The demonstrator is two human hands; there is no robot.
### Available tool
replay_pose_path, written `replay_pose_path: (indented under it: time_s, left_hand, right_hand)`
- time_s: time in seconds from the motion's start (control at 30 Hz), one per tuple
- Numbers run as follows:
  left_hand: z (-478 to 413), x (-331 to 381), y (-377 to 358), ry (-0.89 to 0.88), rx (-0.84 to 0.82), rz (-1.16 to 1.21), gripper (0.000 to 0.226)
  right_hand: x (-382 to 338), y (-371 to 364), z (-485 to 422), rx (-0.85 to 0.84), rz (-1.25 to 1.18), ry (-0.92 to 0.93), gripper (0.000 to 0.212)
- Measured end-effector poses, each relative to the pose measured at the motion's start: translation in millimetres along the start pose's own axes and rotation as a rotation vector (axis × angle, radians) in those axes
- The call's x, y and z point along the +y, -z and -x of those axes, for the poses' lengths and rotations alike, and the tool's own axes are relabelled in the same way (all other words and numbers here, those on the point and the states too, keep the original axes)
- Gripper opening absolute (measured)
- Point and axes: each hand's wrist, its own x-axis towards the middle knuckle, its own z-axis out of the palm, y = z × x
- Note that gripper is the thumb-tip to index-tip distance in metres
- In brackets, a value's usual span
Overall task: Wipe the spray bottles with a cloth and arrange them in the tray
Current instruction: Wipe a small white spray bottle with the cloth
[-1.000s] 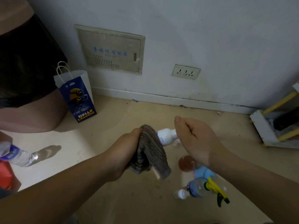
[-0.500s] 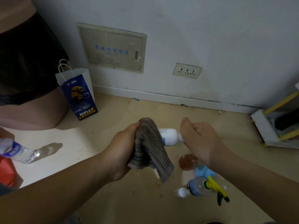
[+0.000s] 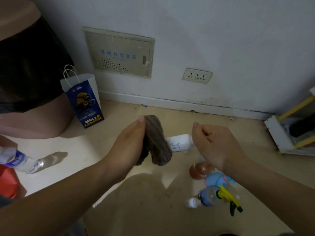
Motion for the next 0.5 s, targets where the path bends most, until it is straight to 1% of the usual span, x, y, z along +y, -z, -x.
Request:
replay_pose_path:
  time_s: [0.07,0.1,0.13,0.17,0.2,0.27,0.3,0.33,0.37,0.43,0.5]
  left_hand:
    - [12,-7,-10,-0.427,-0.093,-0.303,0.041]
    - [15,-14,-15,-0.596,-0.119,-0.48,0.04]
    - [17,-21,-19,-0.705,-0.13,-0.629,0.043]
    - [17,-26,-21,-0.758,-0.116,-0.719,0.046]
    - [16,-29,-23,-0.762,-0.105,-0.759,0.045]
    - [11,-27,-23,-0.731,-0.086,-0.748,0.038]
    - [6,-27,-21,-0.709,-0.068,-0.714,0.034]
    - [2,-28,-18,-0.633,-0.051,-0.654,0.034]
    - [-3,-29,-14,-0.497,-0.043,-0.552,0.036]
    - [-8,-26,-11,-0.105,-0.066,-0.236,0.04]
    - [-10,-28,-19,0.309,-0.098,0.124,0.037]
  right_hand:
    - [-5,-4,3,-0.024,-0.029,0.011,0.056]
    - [-9,-7,5,-0.051,-0.05,0.005,0.054]
    - [-13,-9,8,-0.088,-0.076,-0.012,0.053]
    - [-16,-12,10,-0.12,-0.101,-0.029,0.052]
    - [-18,-13,11,-0.129,-0.119,-0.035,0.052]
    - [-17,-12,11,-0.068,-0.109,0.016,0.051]
    - [-15,-11,10,-0.022,-0.1,0.06,0.05]
    - [-14,-8,9,0.017,-0.098,0.1,0.049]
    - [-12,-5,7,0.048,-0.101,0.128,0.048]
    - [-5,0,3,0.09,-0.088,0.165,0.048]
    - [-1,0,2,0.095,-0.074,0.187,0.05]
